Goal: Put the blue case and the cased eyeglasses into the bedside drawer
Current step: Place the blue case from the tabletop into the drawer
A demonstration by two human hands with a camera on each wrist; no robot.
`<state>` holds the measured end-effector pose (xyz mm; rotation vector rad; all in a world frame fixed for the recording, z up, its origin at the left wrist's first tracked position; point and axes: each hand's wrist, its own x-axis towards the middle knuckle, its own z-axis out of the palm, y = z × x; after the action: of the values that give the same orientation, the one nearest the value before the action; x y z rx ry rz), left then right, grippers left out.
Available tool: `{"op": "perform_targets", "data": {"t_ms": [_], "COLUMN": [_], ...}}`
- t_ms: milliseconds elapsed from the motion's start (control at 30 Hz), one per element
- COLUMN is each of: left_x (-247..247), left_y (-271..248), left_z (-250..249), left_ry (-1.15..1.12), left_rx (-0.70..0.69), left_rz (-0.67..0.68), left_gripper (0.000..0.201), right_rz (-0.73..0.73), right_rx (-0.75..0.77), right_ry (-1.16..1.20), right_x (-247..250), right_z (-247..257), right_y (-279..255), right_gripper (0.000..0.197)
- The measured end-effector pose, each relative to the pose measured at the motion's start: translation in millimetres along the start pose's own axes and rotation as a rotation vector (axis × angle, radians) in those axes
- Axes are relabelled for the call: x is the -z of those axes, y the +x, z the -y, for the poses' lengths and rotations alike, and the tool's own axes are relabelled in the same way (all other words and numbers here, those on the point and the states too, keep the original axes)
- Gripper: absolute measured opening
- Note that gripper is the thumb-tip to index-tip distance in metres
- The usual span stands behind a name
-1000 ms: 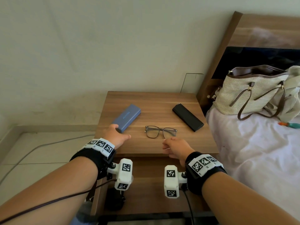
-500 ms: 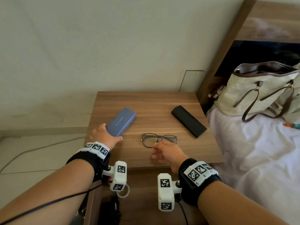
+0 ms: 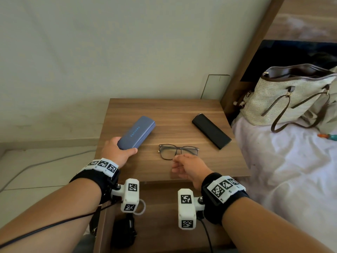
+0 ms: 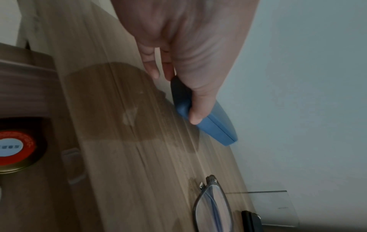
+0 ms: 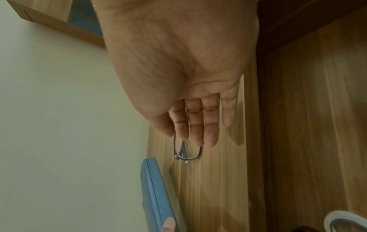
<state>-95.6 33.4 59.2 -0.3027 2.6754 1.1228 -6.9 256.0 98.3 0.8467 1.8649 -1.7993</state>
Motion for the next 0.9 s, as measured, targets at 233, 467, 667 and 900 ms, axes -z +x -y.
{"op": "perform_targets", "data": {"t_ms": [233,467,667,900], "left_x": [-0.7,-7.8,-12.6,-20.8], "left_y": [-44.1,-93.5,-123.9,-144.0], "left_z": [-15.7,-27.3,-26.8,-22.8], "left_ry": [-0.025,0.003,0.034,0.011], "left_rx": [-0.14,-0.178,-0.197,-0.209], "left_rz": [0.114,0.291,0.393,0.492], "left_gripper": [0.064,0.072,0.075,0.076], "right_rz": [-0.026,-0.073,-0.107,-0.098], "right_rx": [0.028,0.063,0.033,0.002], "right_ry": [0.113,0.158,0.165,0.143], "right_x": [7.0,20.2,38.1,50.3], "right_z": [-2.3,-8.3,-19.8,-46.7], "right_y": [-21.9,-45.3,-60.0,-68.9], "right_gripper": [0.024,0.061,0.056,0.042]}}
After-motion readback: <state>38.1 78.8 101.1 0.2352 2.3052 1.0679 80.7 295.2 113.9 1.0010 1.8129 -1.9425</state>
